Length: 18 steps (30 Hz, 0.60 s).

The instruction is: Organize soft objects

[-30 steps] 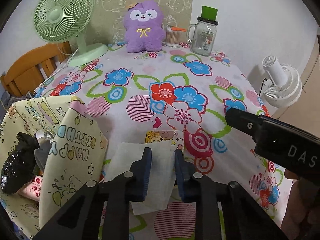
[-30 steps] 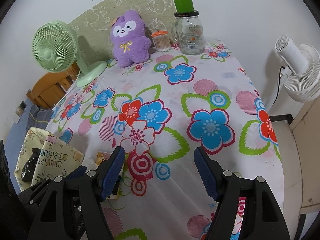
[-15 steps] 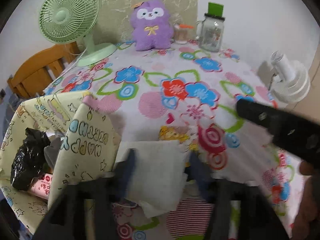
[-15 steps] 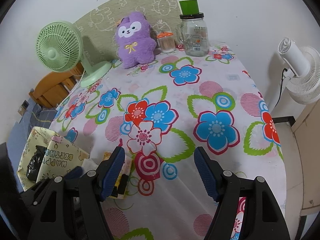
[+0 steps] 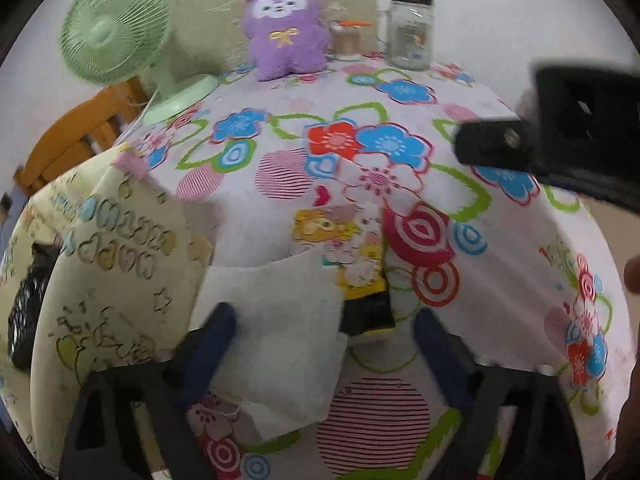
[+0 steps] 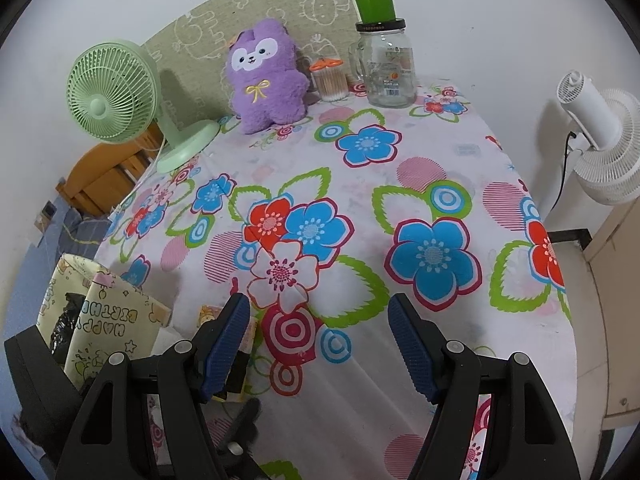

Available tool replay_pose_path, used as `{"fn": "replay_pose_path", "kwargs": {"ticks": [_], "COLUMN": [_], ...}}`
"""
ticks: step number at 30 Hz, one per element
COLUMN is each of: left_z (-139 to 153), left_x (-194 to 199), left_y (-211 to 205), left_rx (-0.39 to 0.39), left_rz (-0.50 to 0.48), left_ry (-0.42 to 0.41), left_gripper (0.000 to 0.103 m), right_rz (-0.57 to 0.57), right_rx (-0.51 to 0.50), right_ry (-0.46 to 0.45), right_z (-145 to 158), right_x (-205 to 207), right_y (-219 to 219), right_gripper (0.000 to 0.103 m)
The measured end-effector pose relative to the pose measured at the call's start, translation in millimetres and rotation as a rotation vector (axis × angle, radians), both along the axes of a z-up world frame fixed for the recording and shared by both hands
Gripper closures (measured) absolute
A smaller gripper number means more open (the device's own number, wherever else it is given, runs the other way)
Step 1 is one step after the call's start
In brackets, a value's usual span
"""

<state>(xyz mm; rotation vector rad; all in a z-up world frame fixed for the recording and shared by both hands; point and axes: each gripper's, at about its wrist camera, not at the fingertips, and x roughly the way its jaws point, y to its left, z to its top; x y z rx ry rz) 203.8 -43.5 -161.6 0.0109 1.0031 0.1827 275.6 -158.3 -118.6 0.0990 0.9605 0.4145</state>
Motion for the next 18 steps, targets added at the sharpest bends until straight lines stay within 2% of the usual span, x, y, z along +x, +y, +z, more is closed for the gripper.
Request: {"fn": "replay_pose_path", "kwargs": {"ticks": [2, 7, 9, 12, 18], "left_z": [2, 7, 11, 20, 31], "left_x": [-2, -3, -5, -10, -17], "left_y": [7, 10, 10, 10, 14], "left_rx": [-0.020, -0.045, -0.052, -0.063, -0.095], "left_rz": [0.037, 0.026, 0.027, 0.019, 0.005], "left_ry": [-0.012, -0.022, -0.033, -0.051, -0.063], "left_gripper": [0.033, 0.047, 0.058, 0.067, 0.075], "right_rz": [-0.001, -0.006, -0.006, -0.006, 0.004], "right_rx": [-0.001, 0.005, 0.009, 0.013, 0.023], "right_ry": [-0.001, 0.000, 0.002, 0.005, 0.003], "right_z": [0, 0, 0, 1, 3], "right_x": [0, 0, -1, -1, -4], "right_y": [0, 1, 1, 2, 7], "right_gripper": [0.028, 0.028, 0.028, 0.028, 0.028]}}
